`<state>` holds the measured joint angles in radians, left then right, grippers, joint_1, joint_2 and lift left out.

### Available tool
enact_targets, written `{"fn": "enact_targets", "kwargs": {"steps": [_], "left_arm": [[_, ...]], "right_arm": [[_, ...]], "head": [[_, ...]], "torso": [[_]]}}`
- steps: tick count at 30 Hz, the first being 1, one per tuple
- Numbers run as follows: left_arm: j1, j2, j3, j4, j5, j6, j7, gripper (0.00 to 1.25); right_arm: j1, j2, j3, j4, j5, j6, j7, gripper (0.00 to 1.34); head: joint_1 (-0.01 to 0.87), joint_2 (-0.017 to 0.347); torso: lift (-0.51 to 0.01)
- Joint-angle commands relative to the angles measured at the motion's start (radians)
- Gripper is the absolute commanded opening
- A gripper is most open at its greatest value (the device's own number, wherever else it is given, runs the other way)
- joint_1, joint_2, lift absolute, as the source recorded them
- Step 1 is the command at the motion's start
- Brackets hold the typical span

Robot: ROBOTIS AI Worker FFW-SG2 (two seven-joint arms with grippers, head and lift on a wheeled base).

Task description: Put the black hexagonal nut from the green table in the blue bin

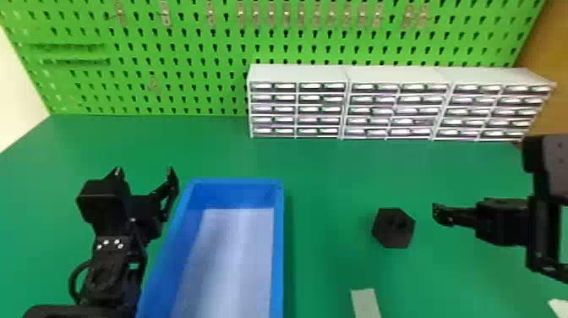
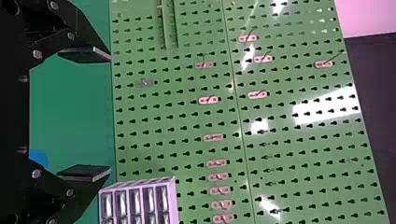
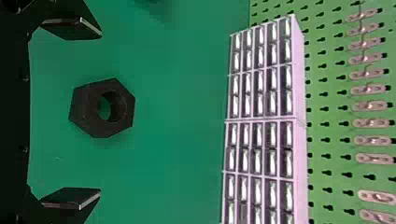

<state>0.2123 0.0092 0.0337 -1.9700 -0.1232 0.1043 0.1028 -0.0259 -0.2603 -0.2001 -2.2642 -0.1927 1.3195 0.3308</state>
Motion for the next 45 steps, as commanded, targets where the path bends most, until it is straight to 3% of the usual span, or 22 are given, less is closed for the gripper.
{"fn": "enact_targets", "kwargs": {"steps": [1,7,25,45], "left_arm": [[-0.001,0.000,-0.001,0.000,-0.003,0.000,0.000,0.84],[-0.001,0.000,0.000,0.000,-0.003,0.000,0.000,0.84],[-0.004,0.000,-0.001,0.000,-0.001,0.000,0.000,0.84],[-0.001,0.000,0.002,0.000,-0.001,0.000,0.000,0.84]], "right_arm": [[-0.014,-0.013,0.013,0.006,0.002,0.044,0.004,1.22],[-0.026,-0.033,0.033,0.017,-0.004,0.087,0.008,1.22],[-0.028,-0.020,0.025,0.018,0.052,0.139,0.008,1.22],[-0.028,-0.020,0.034,0.018,0.056,0.156,0.008,1.22]], "head": [[0.657,0.057],[0.657,0.057],[0.657,0.057],[0.657,0.057]], "torso": [[-0.095],[-0.095],[-0.095],[-0.095]]}}
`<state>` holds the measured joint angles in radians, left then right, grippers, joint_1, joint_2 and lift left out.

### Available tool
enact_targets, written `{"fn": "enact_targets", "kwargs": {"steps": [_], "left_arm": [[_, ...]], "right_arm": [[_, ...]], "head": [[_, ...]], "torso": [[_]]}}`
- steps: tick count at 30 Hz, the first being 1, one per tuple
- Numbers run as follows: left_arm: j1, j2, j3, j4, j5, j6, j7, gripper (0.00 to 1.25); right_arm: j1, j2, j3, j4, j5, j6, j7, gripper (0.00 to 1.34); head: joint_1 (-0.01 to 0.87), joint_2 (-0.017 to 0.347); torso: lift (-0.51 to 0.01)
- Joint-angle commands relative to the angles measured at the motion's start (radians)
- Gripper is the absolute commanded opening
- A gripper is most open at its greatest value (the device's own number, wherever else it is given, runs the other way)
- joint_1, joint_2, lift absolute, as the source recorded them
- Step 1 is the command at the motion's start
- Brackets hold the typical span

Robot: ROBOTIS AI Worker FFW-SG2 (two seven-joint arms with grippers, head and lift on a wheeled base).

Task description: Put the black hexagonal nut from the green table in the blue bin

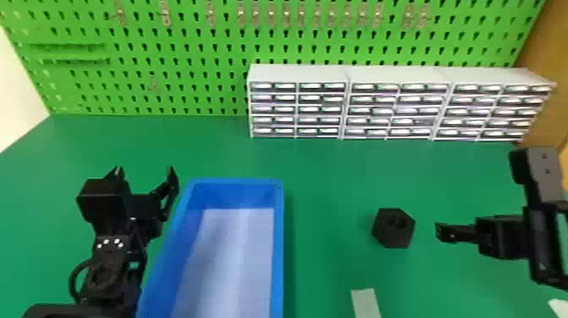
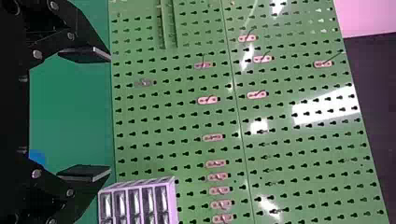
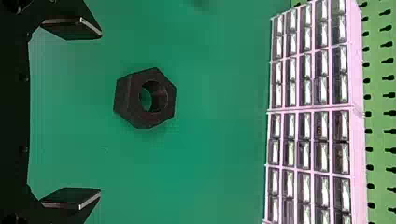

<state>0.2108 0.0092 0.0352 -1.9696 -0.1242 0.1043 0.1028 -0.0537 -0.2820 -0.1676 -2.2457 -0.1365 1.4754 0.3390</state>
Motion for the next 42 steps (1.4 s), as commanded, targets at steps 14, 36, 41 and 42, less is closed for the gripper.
{"fn": "enact_targets", "kwargs": {"steps": [14,36,41,42], "left_arm": [[-0.002,0.000,-0.003,0.000,-0.003,0.000,0.000,0.85],[-0.018,0.000,-0.018,0.014,-0.005,0.000,0.000,0.84],[-0.021,0.000,-0.018,0.014,-0.005,0.000,0.000,0.84],[-0.021,0.000,-0.020,0.015,-0.005,0.000,0.000,0.84]], "right_arm": [[-0.008,0.000,0.011,0.003,0.002,0.000,0.000,1.22],[-0.041,-0.011,0.060,0.067,0.000,-0.018,0.000,1.22],[-0.058,-0.010,0.072,0.094,-0.014,-0.029,0.000,1.22],[-0.060,-0.008,0.074,0.098,-0.018,-0.030,0.000,1.22]], "head": [[0.657,0.057],[0.657,0.057],[0.657,0.057],[0.657,0.057]], "torso": [[-0.095],[-0.095],[-0.095],[-0.095]]}}
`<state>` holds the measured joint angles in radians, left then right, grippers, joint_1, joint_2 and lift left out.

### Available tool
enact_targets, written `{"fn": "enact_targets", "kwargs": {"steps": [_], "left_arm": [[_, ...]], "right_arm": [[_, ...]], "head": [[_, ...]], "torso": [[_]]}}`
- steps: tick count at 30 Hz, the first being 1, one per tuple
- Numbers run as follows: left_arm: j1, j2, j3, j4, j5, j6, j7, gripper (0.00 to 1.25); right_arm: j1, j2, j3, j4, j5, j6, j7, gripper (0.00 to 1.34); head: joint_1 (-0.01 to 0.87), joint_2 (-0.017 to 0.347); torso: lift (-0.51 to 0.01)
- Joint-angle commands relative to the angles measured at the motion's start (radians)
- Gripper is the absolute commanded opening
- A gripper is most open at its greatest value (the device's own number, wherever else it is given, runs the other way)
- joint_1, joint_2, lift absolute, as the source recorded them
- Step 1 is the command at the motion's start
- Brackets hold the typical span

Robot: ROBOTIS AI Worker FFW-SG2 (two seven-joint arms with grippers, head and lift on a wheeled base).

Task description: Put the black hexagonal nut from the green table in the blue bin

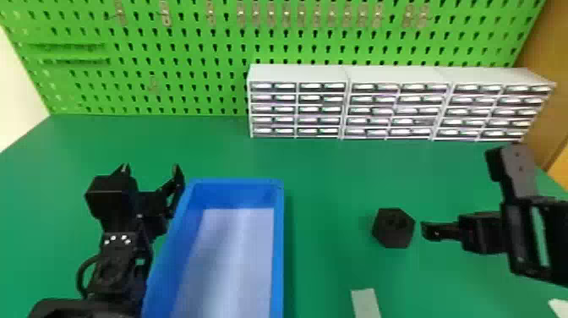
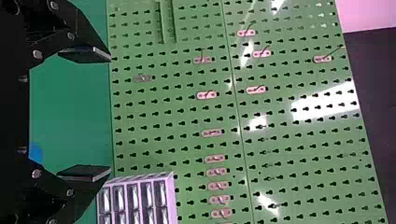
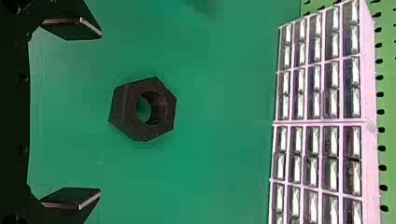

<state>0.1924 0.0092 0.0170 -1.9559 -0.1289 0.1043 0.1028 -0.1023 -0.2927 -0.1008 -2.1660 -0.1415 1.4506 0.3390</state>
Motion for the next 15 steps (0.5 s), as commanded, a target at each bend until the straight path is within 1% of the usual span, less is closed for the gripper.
{"fn": "enact_targets", "kwargs": {"steps": [1,15], "left_arm": [[-0.004,0.000,-0.002,0.002,0.000,0.000,0.000,0.84],[-0.008,0.000,-0.008,0.006,-0.003,0.000,0.000,0.84]], "right_arm": [[-0.016,0.004,0.009,0.021,-0.015,-0.006,0.000,1.22],[-0.047,0.009,0.046,0.077,-0.017,-0.039,0.002,1.23]], "head": [[0.657,0.057],[0.657,0.057]], "torso": [[-0.095],[-0.095]]}}
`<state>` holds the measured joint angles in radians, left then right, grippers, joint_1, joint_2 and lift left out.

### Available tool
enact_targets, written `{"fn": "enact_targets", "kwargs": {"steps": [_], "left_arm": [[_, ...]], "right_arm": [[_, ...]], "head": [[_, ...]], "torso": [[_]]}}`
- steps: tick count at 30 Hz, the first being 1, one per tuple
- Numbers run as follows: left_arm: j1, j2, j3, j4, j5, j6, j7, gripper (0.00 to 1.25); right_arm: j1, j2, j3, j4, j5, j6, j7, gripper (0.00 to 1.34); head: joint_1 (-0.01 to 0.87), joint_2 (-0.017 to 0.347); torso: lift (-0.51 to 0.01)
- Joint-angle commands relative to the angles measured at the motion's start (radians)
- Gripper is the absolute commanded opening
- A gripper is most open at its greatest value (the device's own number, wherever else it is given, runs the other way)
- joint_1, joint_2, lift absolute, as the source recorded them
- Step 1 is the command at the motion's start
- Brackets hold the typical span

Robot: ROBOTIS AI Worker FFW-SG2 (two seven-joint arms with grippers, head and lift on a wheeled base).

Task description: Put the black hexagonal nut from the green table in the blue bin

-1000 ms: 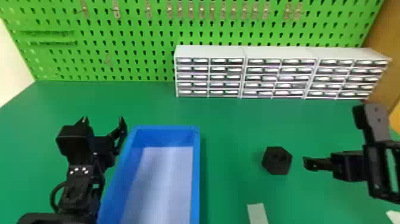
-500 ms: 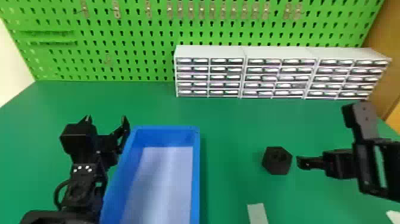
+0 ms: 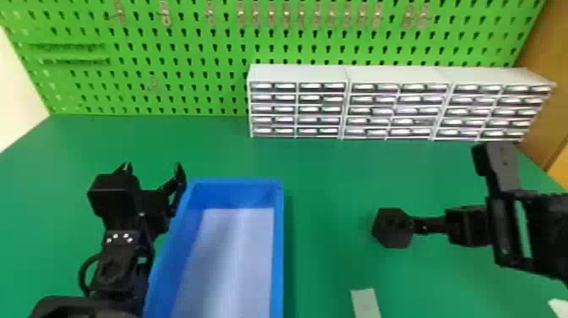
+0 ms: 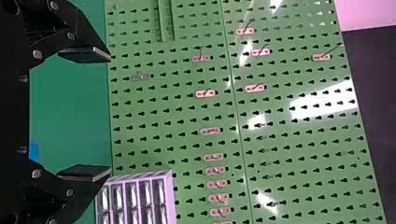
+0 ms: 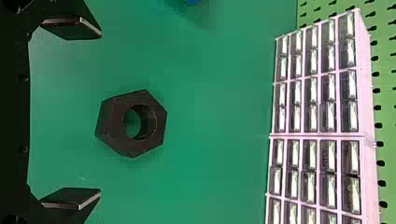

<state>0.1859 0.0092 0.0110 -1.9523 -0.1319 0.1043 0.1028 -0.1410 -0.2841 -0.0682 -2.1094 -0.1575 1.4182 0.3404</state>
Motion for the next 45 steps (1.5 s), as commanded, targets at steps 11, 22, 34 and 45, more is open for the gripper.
{"fn": "enact_targets", "kwargs": {"steps": [11,22,34,45], "left_arm": [[-0.005,0.002,-0.003,0.003,0.000,0.000,0.000,0.84],[-0.009,0.002,-0.010,0.007,0.000,0.000,-0.002,0.85],[-0.016,0.002,-0.014,0.012,0.001,0.000,-0.003,0.84],[-0.020,0.003,-0.014,0.015,0.001,0.000,-0.009,0.84]], "right_arm": [[-0.046,0.000,0.067,0.097,-0.001,-0.053,0.002,1.23],[-0.095,0.000,0.114,0.195,0.001,-0.111,0.028,1.23],[-0.144,0.011,0.154,0.316,0.030,-0.163,0.058,1.23],[-0.200,0.039,0.183,0.457,0.110,-0.213,0.147,1.23]], "head": [[0.657,0.057],[0.657,0.057],[0.657,0.057],[0.657,0.057]], "torso": [[-0.095],[-0.095],[-0.095],[-0.095]]}}
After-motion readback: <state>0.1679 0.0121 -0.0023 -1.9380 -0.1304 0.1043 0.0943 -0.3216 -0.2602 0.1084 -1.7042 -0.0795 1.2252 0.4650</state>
